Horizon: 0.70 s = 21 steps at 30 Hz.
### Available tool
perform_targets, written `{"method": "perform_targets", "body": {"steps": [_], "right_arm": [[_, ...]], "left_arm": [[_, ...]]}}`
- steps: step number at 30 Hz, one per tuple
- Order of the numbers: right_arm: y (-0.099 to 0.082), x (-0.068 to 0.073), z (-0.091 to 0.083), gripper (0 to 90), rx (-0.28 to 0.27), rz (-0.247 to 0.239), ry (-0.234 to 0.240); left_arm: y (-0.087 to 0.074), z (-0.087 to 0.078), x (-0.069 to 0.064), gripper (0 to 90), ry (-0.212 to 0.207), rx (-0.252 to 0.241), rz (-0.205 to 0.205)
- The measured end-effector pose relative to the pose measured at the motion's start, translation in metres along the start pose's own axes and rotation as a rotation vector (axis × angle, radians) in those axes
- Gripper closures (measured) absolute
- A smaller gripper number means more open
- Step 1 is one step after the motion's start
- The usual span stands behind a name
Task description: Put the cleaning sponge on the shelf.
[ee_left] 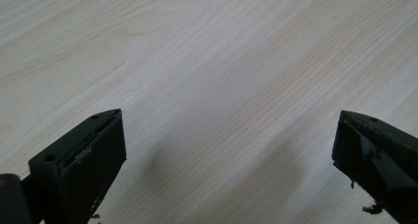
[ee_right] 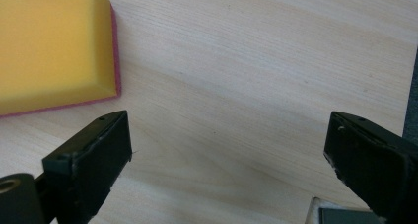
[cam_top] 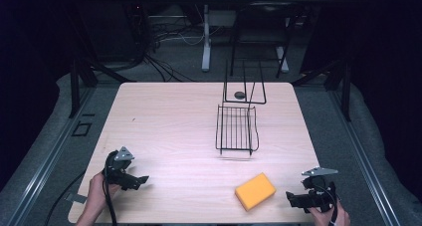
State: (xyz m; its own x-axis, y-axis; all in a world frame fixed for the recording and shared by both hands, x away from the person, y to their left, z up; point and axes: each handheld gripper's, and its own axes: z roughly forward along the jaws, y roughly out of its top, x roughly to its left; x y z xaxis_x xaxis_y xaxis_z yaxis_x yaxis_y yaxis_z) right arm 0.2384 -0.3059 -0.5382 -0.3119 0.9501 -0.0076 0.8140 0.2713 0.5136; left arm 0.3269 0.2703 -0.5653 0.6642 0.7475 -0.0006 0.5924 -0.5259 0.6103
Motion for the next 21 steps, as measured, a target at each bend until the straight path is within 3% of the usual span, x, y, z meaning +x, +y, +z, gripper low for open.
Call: {"method": "perform_targets", "body": {"steps": [15, 21], "right_arm": [[0.003, 0.005, 0.001, 3.1, 0.008, -0.018, 0.027], [0.01, 0.013, 0.001, 0.0, 0.003, -0.032, 0.051]], "left_arm": [[0.001, 0.002, 0.0, 0.0, -0.005, 0.001, 0.005], [0.001, 0.001, -0.001, 0.0, -0.005, 0.004, 0.006]]}}
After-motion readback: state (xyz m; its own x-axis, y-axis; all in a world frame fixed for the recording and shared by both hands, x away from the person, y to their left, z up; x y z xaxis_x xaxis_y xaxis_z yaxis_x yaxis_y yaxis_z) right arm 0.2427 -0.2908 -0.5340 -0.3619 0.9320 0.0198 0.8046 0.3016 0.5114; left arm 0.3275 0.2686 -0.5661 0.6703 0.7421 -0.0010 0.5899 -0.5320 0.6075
